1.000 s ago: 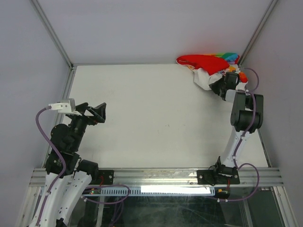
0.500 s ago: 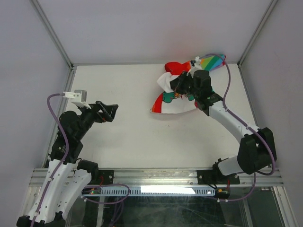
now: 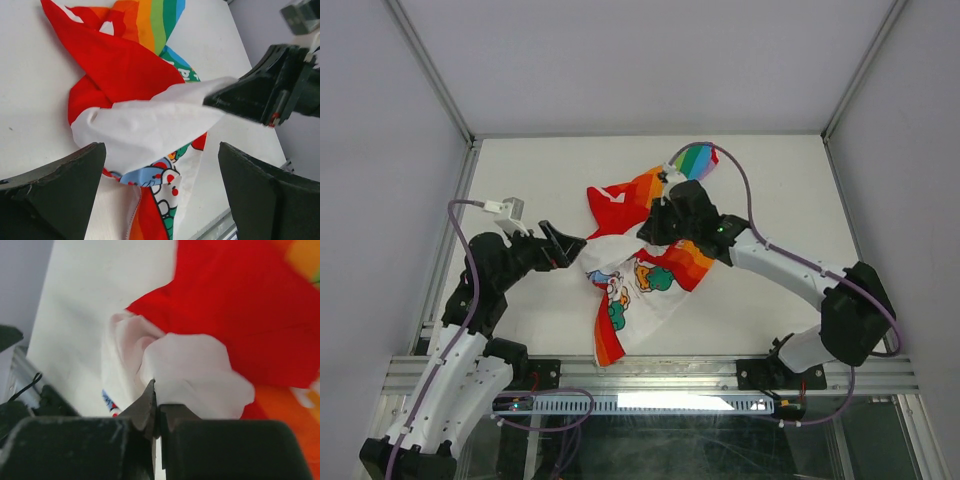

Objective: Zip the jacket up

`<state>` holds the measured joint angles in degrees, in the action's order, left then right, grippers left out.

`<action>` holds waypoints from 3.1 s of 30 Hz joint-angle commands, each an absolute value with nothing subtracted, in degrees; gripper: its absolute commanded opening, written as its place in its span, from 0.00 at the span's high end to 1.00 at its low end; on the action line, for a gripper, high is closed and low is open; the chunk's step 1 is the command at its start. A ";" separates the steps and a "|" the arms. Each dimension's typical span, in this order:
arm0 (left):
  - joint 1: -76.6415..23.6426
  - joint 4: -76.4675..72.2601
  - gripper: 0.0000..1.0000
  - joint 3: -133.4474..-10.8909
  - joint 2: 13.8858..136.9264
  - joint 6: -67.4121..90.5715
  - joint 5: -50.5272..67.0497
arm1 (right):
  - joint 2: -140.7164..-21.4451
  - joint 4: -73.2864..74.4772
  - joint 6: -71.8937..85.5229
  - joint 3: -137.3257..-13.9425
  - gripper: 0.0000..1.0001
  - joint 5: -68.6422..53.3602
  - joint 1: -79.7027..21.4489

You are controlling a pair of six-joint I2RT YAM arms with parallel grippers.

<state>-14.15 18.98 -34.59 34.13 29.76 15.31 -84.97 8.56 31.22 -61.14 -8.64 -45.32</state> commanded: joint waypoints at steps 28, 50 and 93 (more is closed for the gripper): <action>-13.80 -4.49 0.01 -23.77 46.93 42.72 20.00 | -79.15 30.77 6.35 -64.94 0.20 16.70 -31.48; -14.05 -9.45 0.01 -20.48 47.45 44.66 20.26 | -107.08 25.99 -6.99 -82.10 0.90 24.91 -40.90; -27.70 2.97 0.03 -39.89 55.96 33.22 16.31 | -88.36 34.35 13.66 -80.92 0.29 1.21 -21.83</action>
<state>-20.12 10.02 -39.81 53.36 32.71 18.06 -101.06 41.60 13.28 -89.19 2.20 -24.71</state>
